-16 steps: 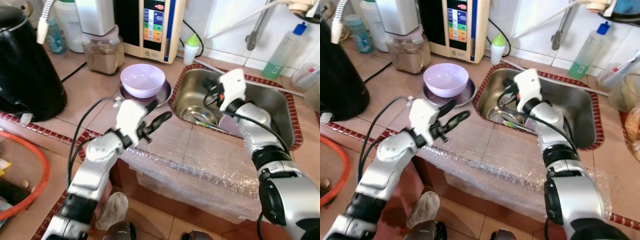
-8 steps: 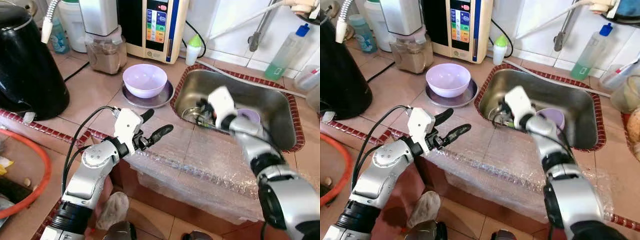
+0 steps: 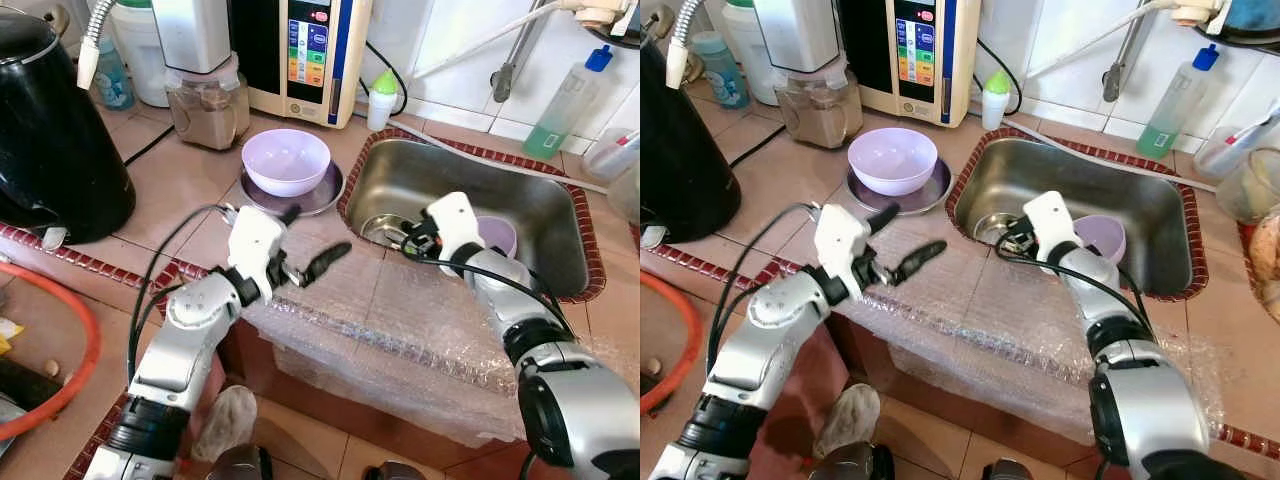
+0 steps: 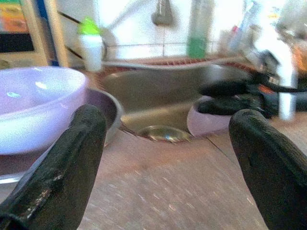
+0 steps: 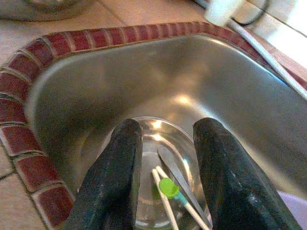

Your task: Kitchen organization

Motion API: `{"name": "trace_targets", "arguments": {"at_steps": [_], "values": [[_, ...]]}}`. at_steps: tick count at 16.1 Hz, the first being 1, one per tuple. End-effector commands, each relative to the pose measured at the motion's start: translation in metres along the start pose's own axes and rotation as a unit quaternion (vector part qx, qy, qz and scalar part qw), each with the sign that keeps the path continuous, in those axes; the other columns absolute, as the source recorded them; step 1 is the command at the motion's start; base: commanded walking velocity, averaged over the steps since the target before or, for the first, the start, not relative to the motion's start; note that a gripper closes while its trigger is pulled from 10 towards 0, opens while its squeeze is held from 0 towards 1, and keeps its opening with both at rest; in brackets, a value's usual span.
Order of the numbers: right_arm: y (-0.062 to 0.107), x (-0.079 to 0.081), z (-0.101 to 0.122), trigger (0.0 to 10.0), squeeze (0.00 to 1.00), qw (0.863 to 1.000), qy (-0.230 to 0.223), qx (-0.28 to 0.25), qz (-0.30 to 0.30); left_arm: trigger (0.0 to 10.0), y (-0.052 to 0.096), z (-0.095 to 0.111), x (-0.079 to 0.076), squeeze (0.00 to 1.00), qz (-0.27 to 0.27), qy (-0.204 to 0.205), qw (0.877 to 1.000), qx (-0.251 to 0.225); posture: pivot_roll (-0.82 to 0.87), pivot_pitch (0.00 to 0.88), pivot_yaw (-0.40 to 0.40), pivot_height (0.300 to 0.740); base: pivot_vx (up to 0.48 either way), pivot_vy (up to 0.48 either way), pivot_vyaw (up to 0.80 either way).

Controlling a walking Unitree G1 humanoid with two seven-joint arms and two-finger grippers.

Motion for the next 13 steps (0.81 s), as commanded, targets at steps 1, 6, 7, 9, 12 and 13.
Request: {"name": "trace_targets", "arguments": {"at_steps": [1,6,7,9,12,13], "values": [[0.002,-0.002,0.003,10.0,1.00,0.999,-0.025,-0.020,-0.026,10.0,-0.003,0.017,0.010,1.00,0.031,-0.011,0.999,-0.032,-0.01,0.003,-0.009,0.740,0.000,0.000,0.00],[0.021,0.023,0.007,10.0,1.00,0.993,-0.052,-0.079,-0.065,10.0,-0.007,0.048,0.060,1.00,0.185,0.007,0.977,-0.107,-0.07,0.036,0.020,0.740,0.000,0.000,0.00],[0.025,0.027,0.009,10.0,1.00,0.992,-0.056,-0.087,-0.070,10.0,-0.008,0.050,0.068,1.00,0.201,0.010,0.973,-0.110,-0.09,0.041,0.029,0.740,0.000,0.000,0.00],[0.039,0.035,0.022,10.0,1.00,0.988,-0.059,-0.128,-0.068,10.0,-0.014,0.058,0.087,1.00,0.242,0.026,0.963,-0.113,-0.13,0.046,0.046,0.740,0.000,0.000,0.00],[0.056,0.039,0.033,10.0,1.00,0.986,-0.043,-0.149,-0.059,10.0,-0.021,0.059,0.105,1.00,0.276,0.057,0.954,-0.103,-0.17,0.060,0.061,0.740,0.000,0.000,0.00],[0.060,0.040,0.033,10.0,1.00,0.986,-0.043,-0.147,-0.058,10.0,-0.023,0.058,0.108,1.00,0.283,0.064,0.952,-0.097,-0.18,0.063,0.063,0.740,0.000,0.000,0.00]]}}
Point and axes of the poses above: a point about 5 cm out from each wrist's last joint towards the gripper, its own y axis pointing back from the gripper into the wrist, its own z axis along the axis of the wrist's last joint, x = y × z, the point moved 2 cm from there along -y, pointing out of the wrist towards the gripper, and after that the axes turned 13 degrees about y, right-handed, at the moved point
